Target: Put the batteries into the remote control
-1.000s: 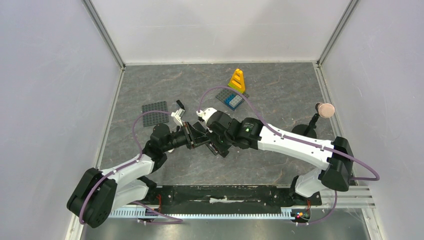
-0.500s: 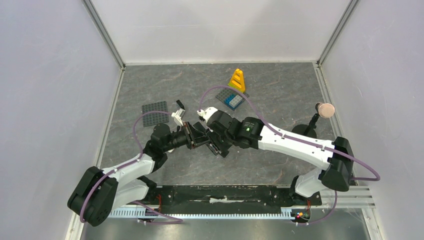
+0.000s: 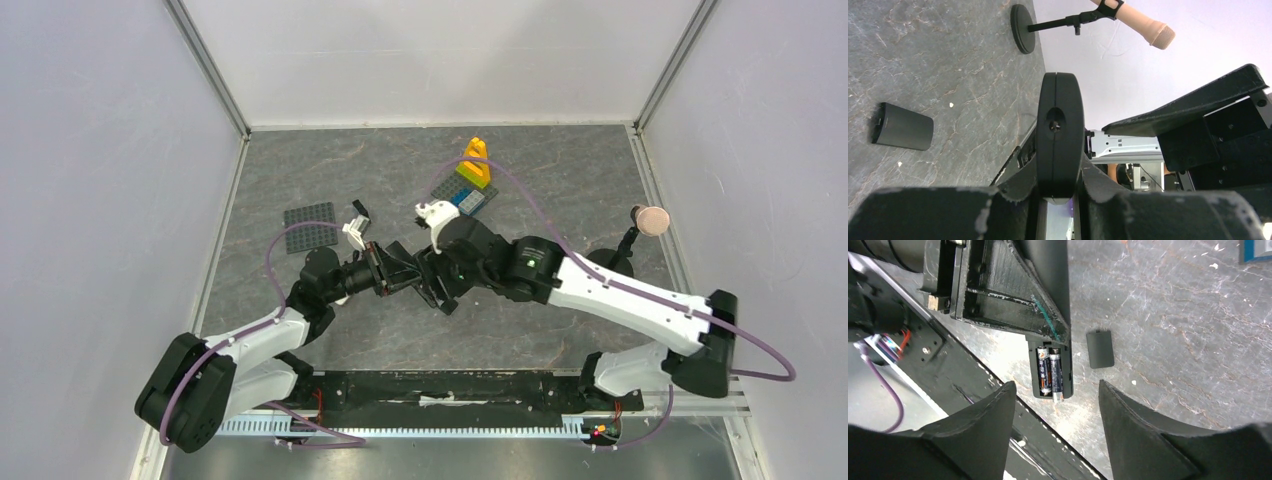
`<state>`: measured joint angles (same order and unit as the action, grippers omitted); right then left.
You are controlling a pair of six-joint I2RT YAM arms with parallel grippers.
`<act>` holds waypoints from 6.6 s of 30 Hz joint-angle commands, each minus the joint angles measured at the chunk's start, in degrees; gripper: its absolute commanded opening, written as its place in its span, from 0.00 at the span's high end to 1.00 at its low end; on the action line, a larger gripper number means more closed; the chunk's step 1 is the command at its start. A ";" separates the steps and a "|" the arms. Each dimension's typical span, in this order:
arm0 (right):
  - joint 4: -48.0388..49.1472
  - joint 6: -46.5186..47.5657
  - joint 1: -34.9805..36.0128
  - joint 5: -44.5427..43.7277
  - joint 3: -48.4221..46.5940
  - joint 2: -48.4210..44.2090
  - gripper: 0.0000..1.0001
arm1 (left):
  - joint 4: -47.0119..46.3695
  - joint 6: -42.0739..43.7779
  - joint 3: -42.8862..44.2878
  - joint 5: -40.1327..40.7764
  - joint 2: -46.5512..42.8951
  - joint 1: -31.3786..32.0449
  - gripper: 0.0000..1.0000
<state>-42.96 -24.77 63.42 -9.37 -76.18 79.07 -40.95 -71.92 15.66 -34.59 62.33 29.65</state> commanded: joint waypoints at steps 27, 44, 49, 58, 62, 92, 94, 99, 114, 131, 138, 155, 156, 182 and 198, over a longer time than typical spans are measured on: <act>60.40 -30.46 -0.88 -3.80 39.09 -34.05 0.19 | -24.00 -33.63 0.05 9.60 -5.43 0.15 0.98; 63.45 -32.33 -0.93 -3.42 38.57 -29.35 0.41 | -21.62 -33.90 -1.16 10.84 -7.98 0.15 0.98; 64.63 -32.00 -0.93 -4.03 39.16 -29.58 0.42 | -21.40 -33.20 -1.25 11.12 -8.38 0.15 0.98; 66.07 -31.87 -0.97 -3.97 39.15 -29.94 0.34 | -21.19 -32.84 -1.60 11.12 -8.43 0.20 0.98; 64.57 -32.85 -0.97 -5.19 38.83 -29.45 0.36 | -21.04 -32.61 -1.51 10.96 -8.63 0.15 0.98; 54.89 -38.55 -2.42 -5.30 36.77 -24.61 0.54 | -20.25 -28.10 1.28 7.46 -9.67 0.15 0.98; 51.26 -38.98 -2.50 -5.39 35.13 -23.91 0.61 | -19.45 -26.78 1.30 7.78 -10.01 0.15 0.98; 45.66 -38.80 -2.51 -5.31 33.08 -23.88 0.66 | -12.74 -23.49 1.48 9.26 -12.60 0.16 0.98; 41.38 -36.41 -2.59 -0.49 29.40 -22.97 0.43 | 12.31 -12.04 5.33 10.76 -23.30 0.18 0.98; 29.52 -12.74 -2.95 4.93 25.15 -27.22 0.19 | 27.28 8.00 7.40 3.08 -24.75 0.15 0.98; 26.69 -2.81 -2.86 12.87 24.25 -25.94 0.17 | 30.75 13.38 8.85 1.29 -26.64 0.15 0.98; 32.32 0.99 1.65 18.90 20.83 -14.64 0.15 | 28.52 11.97 10.63 -2.88 -25.71 0.15 0.98; 32.32 1.11 2.00 17.52 20.76 -14.49 0.15 | 28.91 11.32 10.81 -2.25 -25.63 0.15 0.98; 21.28 1.50 14.80 -16.31 9.07 -2.34 0.65 | 34.73 5.73 11.86 3.71 -23.51 0.16 0.82; 20.62 -3.35 14.80 -16.62 10.62 -2.98 0.66 | 30.31 0.82 4.57 10.90 -28.57 0.16 0.63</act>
<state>-23.81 -25.56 77.91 -24.34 -64.31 76.73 -7.25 -68.49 21.04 -25.34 35.14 29.74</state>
